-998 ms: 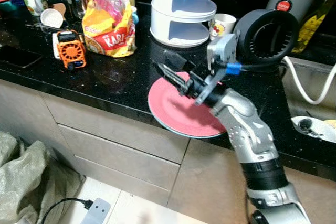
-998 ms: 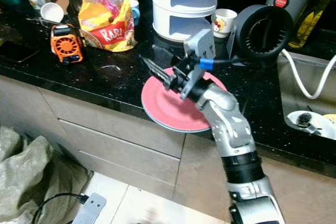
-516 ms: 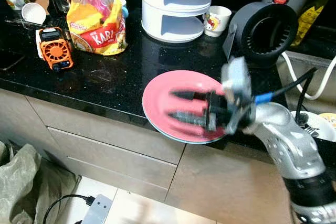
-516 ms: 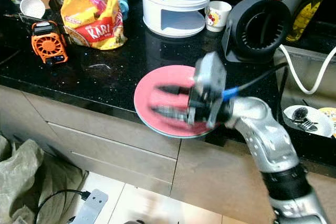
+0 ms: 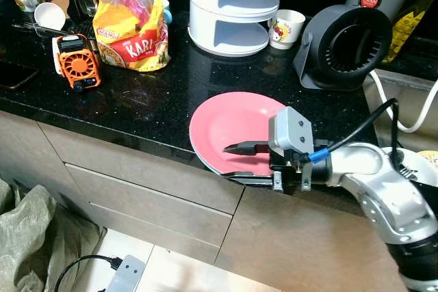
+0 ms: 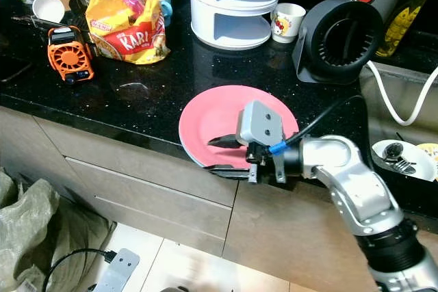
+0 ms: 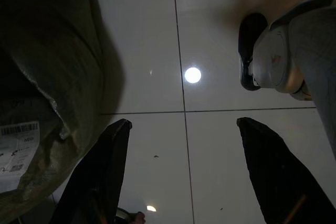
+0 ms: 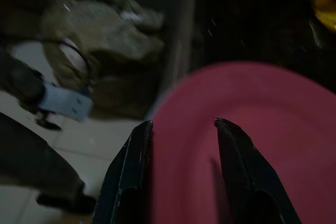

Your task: Kitchen organization

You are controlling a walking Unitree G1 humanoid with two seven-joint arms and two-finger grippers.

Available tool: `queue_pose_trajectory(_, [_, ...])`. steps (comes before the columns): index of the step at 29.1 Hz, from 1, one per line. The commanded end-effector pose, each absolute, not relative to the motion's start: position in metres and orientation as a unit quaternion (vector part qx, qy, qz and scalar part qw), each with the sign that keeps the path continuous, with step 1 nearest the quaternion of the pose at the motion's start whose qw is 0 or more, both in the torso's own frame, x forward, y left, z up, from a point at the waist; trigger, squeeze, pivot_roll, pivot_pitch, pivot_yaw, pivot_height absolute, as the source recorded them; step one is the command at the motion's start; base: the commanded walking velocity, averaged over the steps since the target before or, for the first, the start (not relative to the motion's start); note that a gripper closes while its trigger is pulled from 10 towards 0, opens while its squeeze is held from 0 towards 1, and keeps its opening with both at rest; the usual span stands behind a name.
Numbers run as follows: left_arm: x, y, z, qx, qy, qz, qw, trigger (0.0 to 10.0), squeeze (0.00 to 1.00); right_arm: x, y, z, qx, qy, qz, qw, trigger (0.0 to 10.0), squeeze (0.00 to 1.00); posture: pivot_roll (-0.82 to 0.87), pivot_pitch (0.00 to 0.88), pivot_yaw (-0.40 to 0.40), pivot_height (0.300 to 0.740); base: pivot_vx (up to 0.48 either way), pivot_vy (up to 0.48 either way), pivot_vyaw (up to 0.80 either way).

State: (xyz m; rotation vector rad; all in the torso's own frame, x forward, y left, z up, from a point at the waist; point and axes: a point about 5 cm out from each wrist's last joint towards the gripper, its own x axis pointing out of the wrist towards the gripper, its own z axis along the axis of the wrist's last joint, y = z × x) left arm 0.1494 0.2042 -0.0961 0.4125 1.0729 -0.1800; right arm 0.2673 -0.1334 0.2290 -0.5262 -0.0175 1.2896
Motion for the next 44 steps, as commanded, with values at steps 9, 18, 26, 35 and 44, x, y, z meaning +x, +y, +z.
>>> queue_pose_trajectory(9, [0.145, 0.202, -0.098, 0.197, 0.515, -0.094, 0.829, 10.0, 0.0, 0.264, -0.142, 0.226, -0.292, 0.025, 0.575, 0.764, 10.0, 0.0, 0.08, 0.064, -0.055, 0.74, 0.0, 0.0, 0.0])
queue_pose_trajectory(18, [0.145, 0.201, -0.099, 0.196, 0.515, -0.094, 0.829, 10.0, 0.0, 0.258, -0.141, 0.241, -0.266, -0.01, 0.598, 0.756, 10.0, 0.0, 0.08, 0.055, -0.064, 0.74, 0.0, 0.0, 0.0])
queue_pose_trajectory(26, [0.145, 0.2, -0.098, 0.195, 0.514, -0.094, 0.83, 10.0, 0.0, 0.251, -0.137, 0.237, -0.269, 0.004, 0.619, 0.738, 10.0, 0.0, 0.08, 0.057, -0.064, 0.74, 0.0, 0.0, 0.0])
queue_pose_trajectory(35, [0.145, 0.2, -0.099, 0.193, 0.515, -0.093, 0.83, 10.0, 0.0, 0.255, -0.139, 0.233, -0.287, 0.017, 0.6, 0.747, 10.0, 0.0, 0.08, 0.065, -0.061, 0.74, 0.0, 0.0, 0.0])
queue_pose_trajectory(44, [0.144, 0.2, -0.099, 0.192, 0.516, -0.093, 0.83, 10.0, 0.0, 0.263, -0.147, 0.227, -0.334, 0.047, 0.563, 0.754, 10.0, 0.0, 0.08, 0.067, -0.058, 0.74, 0.0, 0.0, 0.0])
